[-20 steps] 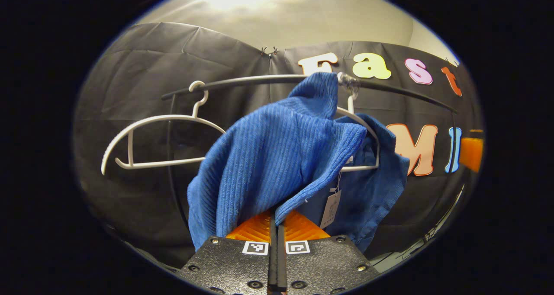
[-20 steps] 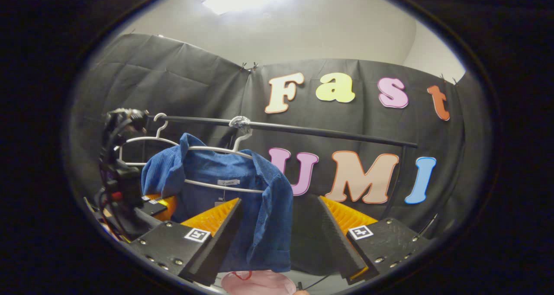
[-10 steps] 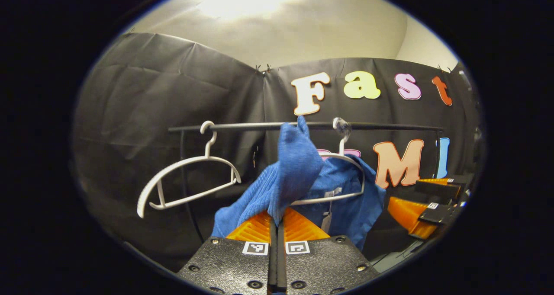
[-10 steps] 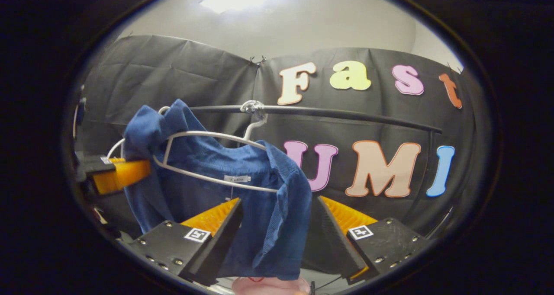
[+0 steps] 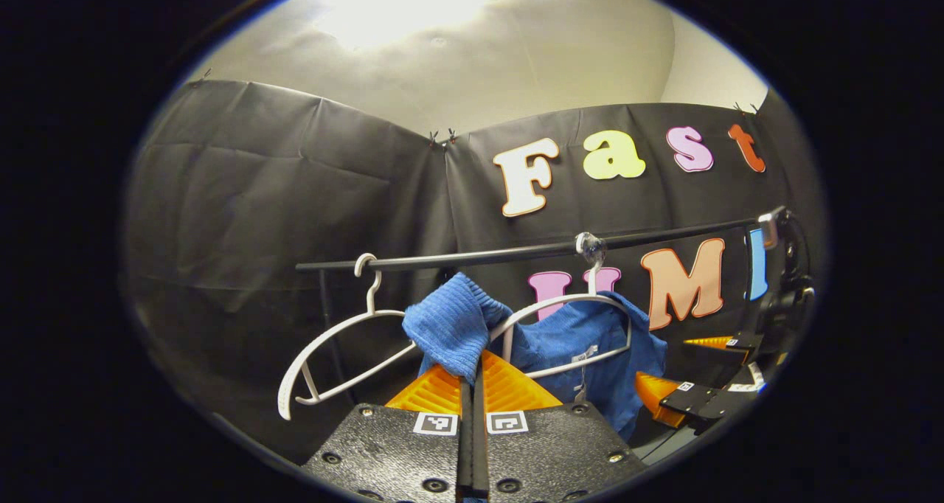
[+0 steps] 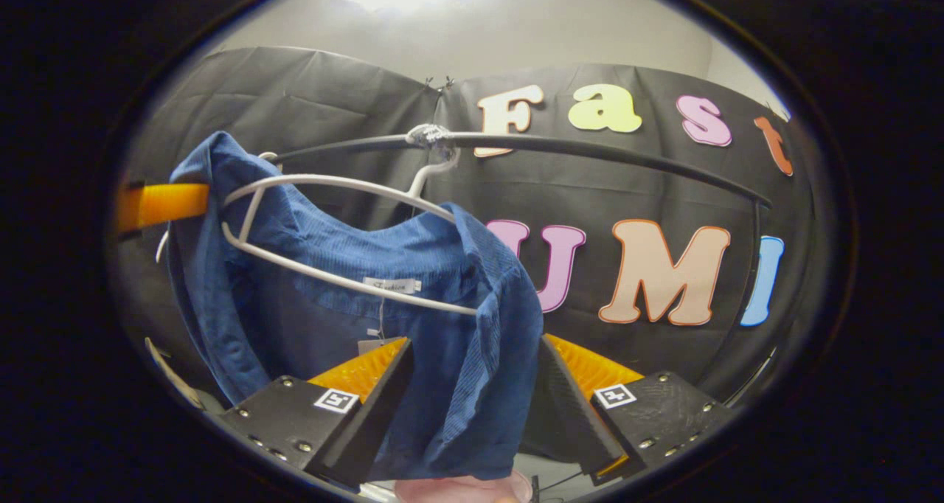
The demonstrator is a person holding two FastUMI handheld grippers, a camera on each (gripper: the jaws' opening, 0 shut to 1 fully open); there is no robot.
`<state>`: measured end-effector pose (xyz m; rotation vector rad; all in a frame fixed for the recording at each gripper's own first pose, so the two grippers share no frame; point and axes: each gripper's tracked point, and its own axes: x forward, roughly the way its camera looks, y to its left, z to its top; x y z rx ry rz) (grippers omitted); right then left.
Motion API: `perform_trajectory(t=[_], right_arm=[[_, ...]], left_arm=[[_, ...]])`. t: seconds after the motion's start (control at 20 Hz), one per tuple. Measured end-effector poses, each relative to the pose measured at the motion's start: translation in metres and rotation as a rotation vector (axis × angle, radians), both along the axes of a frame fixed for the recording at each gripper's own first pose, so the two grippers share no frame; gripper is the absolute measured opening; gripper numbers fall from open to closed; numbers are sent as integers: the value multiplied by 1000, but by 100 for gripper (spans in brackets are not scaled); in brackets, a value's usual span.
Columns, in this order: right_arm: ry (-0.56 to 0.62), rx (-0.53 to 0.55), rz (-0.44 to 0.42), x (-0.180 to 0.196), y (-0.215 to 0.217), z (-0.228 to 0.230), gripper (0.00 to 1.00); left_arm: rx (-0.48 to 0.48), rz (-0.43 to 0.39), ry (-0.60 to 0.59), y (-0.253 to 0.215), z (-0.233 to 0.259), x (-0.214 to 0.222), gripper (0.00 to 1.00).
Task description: Grasp the clothes on the hanger with both hands and then place them into the laundry hamper below.
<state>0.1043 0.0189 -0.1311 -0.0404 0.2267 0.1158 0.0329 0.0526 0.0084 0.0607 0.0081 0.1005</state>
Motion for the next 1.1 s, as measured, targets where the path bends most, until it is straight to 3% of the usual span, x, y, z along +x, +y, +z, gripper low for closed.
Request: perform_trajectory(t=[0.4, 0.7, 0.75, 1.05, 1.1], right_arm=[[109, 18, -10, 24, 0, -39, 100], [158, -5, -8, 41, 3, -60, 100], [161, -22, -34, 44, -3, -63, 96], [167, -25, -133, 57, -32, -69, 4], [155, -25, -140, 60, -37, -64, 4]], left_arm=[[-19, 60, -29, 35, 18, 0, 0], [28, 82, -34, 56, 18, 2, 1], [35, 85, -37, 58, 18, 3, 1], [56, 113, -3, 72, 0, 7, 0], [58, 116, 5, 74, -5, 6, 0]])
